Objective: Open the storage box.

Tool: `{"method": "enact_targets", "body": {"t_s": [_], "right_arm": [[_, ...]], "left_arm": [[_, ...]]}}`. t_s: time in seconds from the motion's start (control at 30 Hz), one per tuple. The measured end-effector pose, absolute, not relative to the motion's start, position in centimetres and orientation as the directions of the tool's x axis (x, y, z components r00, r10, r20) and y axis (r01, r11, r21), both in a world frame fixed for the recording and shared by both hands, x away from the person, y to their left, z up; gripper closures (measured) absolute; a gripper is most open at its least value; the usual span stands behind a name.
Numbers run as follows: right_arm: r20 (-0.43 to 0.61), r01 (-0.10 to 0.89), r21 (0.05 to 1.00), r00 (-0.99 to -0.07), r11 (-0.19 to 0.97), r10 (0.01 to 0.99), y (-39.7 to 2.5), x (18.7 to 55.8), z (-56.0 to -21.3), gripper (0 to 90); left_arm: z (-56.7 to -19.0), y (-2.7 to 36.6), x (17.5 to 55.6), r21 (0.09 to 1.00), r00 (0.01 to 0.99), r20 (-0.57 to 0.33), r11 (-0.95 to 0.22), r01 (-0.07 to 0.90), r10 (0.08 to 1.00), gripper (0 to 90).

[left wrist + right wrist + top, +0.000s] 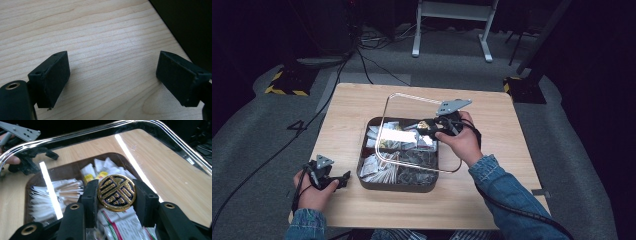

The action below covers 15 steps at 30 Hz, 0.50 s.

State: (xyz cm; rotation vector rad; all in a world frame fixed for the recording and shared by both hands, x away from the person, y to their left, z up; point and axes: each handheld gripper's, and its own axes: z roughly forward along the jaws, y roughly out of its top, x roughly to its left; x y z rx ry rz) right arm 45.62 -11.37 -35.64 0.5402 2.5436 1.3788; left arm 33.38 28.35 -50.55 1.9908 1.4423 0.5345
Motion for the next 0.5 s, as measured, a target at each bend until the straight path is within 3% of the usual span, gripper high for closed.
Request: {"method": "enact_targets", "body": {"t_s": [0.5], "right_arm": [[-0.023,0.292,0.804,-0.856,0.518,0.517,-18.7,47.7,-34.7,58.7]], "left_arm": [[-50.6,28.3,33.5,0.687,0.323,-0.030,-0.215,0.694,0.946,12.3]]}}
